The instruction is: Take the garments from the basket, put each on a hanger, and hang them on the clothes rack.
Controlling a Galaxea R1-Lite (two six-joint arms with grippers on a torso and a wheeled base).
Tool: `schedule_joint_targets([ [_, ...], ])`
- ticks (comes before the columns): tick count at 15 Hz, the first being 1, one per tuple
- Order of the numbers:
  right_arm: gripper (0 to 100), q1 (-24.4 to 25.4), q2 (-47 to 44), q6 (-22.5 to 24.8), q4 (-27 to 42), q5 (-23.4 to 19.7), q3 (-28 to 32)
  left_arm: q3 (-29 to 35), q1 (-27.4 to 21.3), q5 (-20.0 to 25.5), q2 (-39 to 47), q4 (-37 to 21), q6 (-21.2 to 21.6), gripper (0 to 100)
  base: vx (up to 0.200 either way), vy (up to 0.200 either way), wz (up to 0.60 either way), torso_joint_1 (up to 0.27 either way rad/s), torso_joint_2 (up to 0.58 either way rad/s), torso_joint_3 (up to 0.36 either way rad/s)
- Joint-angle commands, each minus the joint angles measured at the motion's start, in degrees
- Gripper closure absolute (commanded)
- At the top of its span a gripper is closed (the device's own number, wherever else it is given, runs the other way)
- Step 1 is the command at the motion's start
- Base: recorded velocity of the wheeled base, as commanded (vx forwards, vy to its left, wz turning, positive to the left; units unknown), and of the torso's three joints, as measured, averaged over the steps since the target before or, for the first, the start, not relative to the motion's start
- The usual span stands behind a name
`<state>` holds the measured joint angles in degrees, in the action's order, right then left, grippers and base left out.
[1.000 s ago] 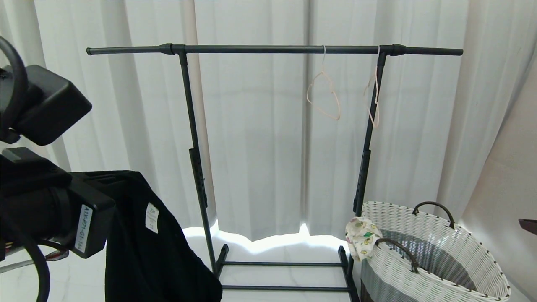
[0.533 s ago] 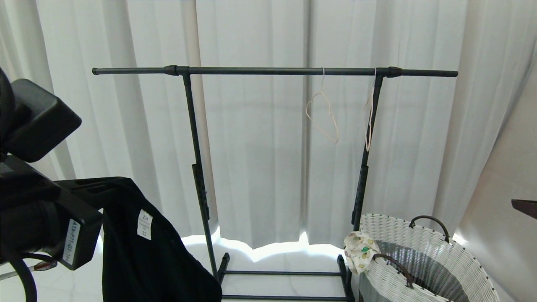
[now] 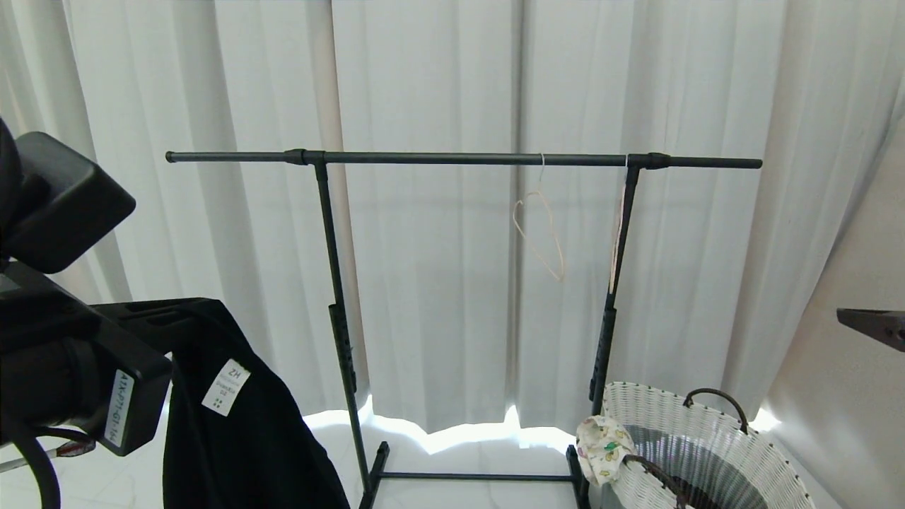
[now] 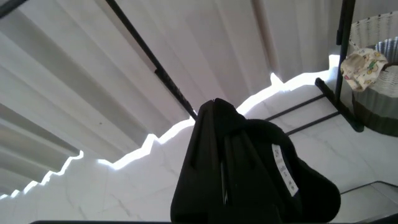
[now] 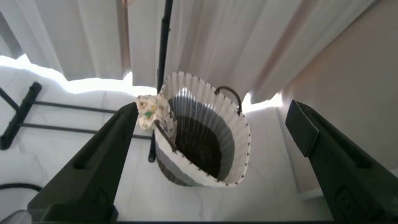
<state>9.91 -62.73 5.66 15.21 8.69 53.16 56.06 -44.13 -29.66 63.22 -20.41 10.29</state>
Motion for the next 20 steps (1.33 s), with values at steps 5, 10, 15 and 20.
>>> schedule_joint_targets([
  [5,0,0.02,-1.16,0.06,-0.54,0.19,-0.34,0.1,0.01,-0.05,0.15,0.02,0.08,100,0.0,0.0,0.0,0.237,-0.52,-0.287],
  [10,0,0.02,-1.34,0.32,-5.28,0.1,-2.19,0.27,0.1,-0.31,0.24,-0.07,0.17,100,0.0,0.08,0.0,0.129,-0.28,-0.15],
  [15,0,0.02,-1.34,0.32,-5.9,0.1,-2.98,0.27,0.36,-0.14,0.15,0.02,0.08,100,0.0,0.16,0.0,0.014,-0.01,-0.009],
  [20,0,0.02,-2.66,0.14,-5.9,0.36,-2.98,0.27,0.36,-0.14,0.41,1.6,0.26,100,0.0,0.0,0.0,0.0,0.0,0.0],
])
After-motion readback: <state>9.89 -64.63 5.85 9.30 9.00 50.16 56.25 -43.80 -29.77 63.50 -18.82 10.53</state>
